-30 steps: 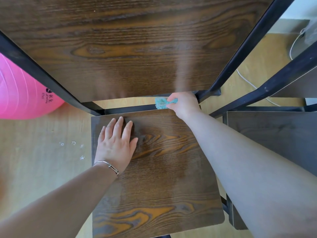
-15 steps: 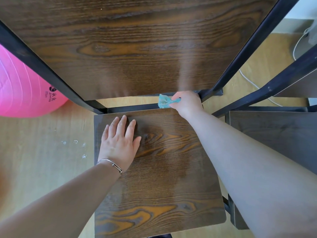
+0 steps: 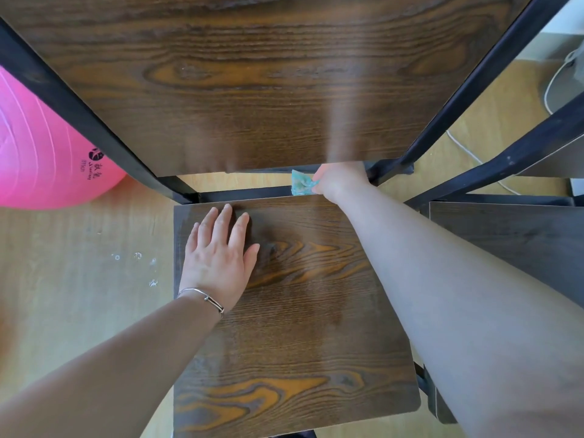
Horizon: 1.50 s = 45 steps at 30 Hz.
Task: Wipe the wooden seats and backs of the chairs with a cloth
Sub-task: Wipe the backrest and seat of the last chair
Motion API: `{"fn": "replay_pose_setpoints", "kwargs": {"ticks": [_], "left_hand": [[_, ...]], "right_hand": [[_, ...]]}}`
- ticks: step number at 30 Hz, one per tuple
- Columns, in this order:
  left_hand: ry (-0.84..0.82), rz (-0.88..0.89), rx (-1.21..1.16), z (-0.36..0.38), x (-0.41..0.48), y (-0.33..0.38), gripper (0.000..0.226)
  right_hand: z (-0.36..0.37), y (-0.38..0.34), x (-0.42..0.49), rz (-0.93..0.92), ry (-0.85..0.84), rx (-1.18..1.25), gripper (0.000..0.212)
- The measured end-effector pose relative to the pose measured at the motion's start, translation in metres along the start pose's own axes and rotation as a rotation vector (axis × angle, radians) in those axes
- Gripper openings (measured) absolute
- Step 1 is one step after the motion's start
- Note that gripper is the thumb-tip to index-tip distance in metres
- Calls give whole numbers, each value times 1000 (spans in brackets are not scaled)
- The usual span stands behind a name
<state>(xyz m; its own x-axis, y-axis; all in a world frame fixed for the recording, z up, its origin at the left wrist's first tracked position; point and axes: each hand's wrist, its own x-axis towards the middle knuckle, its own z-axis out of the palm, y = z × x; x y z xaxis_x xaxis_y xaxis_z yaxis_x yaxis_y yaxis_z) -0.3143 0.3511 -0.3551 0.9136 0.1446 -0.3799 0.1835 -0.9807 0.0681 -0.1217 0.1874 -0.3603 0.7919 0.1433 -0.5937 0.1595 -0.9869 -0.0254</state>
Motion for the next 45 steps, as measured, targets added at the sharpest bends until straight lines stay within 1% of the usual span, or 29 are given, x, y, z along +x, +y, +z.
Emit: {"fn": "replay_pose_setpoints", "kwargs": {"ticks": [3,8,11,14,17,22,25,27,31,33,36,39,42,45], "left_hand": [[23,-27,-44,2,-5,-12,61],[67,-93,-114,6,-18,-42,58],[97,-133,-148,6,-27,-59,56],[117,-159,-163,5,-34,-73,57],[103,-183,-171,5,-39,-81,58],[137,-171,-181,7,-42,-79,57],[158,-158,-174,8,-44,-75,57],[172,-148,-169,8,-45,-74,56],[167,-151,-169,9,-50,-78,56],[162,-162,-167,9,-53,-81,56],[144,-177,-156,9,-61,-85,57],[134,-167,-152,9,-69,-90,57],[115,-170,-158,9,-75,-94,58],[96,-175,-169,11,-80,-98,59]], "right_hand": [[3,-22,0,5,-26,76,39],[14,-72,-1,-53,-95,177,32],[23,-114,-7,-108,-90,217,28],[29,-151,-11,-172,-85,200,32],[27,-161,-14,-187,-102,205,33],[16,-146,-24,-235,-113,342,37],[20,-140,-30,-263,-75,455,36],[21,-136,-33,-302,-6,475,32],[33,-128,-48,-521,144,284,21],[52,-120,-65,-570,196,261,19],[82,-104,-99,-565,261,241,16],[103,-96,-129,-544,312,274,16],[104,-99,-140,-452,287,310,21],[87,-107,-132,-334,354,441,24]]}}
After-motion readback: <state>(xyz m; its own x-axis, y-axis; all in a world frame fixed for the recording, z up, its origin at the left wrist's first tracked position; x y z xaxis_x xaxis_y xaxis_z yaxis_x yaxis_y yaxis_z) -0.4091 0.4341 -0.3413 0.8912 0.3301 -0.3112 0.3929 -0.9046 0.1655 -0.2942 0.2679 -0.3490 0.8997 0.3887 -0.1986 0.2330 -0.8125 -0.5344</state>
